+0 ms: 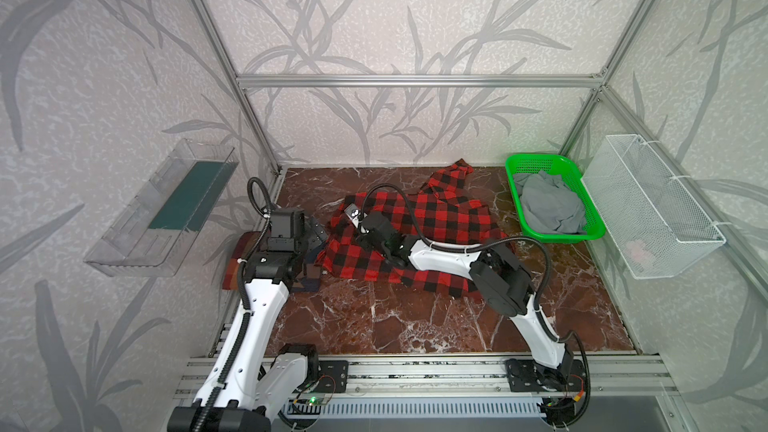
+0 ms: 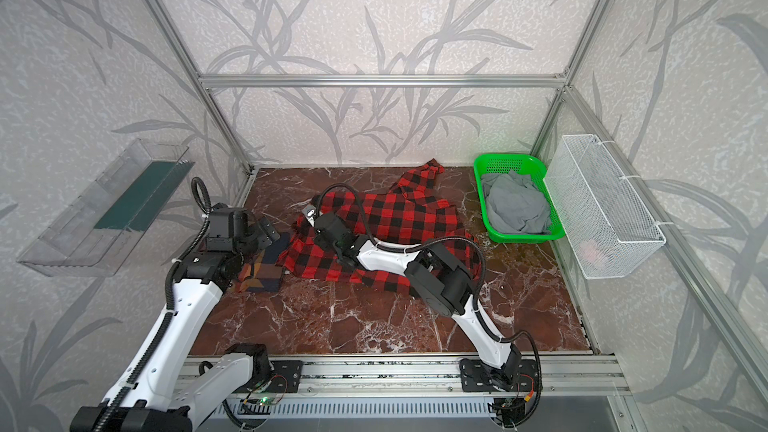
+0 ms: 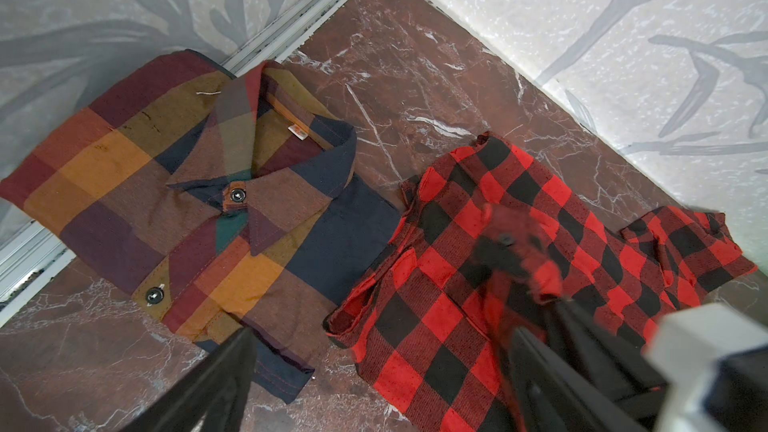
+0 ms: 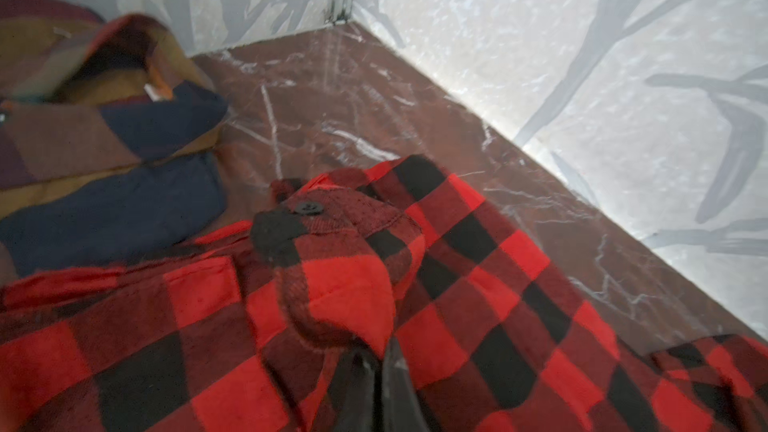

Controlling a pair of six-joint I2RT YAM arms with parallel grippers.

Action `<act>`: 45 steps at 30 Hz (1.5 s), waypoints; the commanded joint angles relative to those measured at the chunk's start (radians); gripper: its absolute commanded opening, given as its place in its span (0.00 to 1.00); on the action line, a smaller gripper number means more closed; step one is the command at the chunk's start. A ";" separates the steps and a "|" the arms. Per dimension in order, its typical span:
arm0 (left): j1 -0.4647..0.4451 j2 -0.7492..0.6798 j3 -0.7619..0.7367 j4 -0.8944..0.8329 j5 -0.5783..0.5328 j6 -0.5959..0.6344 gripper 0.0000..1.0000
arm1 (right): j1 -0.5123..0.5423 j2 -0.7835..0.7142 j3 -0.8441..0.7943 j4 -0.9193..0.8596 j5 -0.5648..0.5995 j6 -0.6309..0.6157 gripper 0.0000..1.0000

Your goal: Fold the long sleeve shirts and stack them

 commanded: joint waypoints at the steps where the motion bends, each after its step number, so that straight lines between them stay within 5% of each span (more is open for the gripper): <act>1: 0.007 -0.006 -0.008 0.003 -0.017 -0.006 0.95 | -0.057 -0.080 0.013 -0.022 -0.139 -0.008 0.00; 12: 0.010 0.000 -0.012 0.003 -0.029 -0.004 0.95 | -0.117 0.010 0.186 -0.198 -0.353 -0.084 0.00; 19: 0.012 -0.002 -0.014 0.002 -0.033 -0.002 0.95 | -0.124 0.112 0.302 -0.284 -0.392 -0.155 0.00; 34: 0.013 -0.001 -0.018 0.004 -0.047 0.002 0.95 | 0.001 0.183 0.256 -0.233 -0.382 -0.117 0.01; 38: 0.014 -0.010 -0.021 0.003 -0.054 0.005 0.95 | 0.016 0.142 0.278 -0.343 -0.346 -0.087 0.19; 40: 0.014 -0.010 -0.022 0.007 -0.054 0.005 0.95 | 0.009 0.085 0.265 -0.367 -0.383 -0.051 0.40; 45: 0.017 0.009 -0.015 0.004 -0.038 0.005 0.96 | -0.014 -0.050 0.226 -0.410 -0.378 0.021 0.53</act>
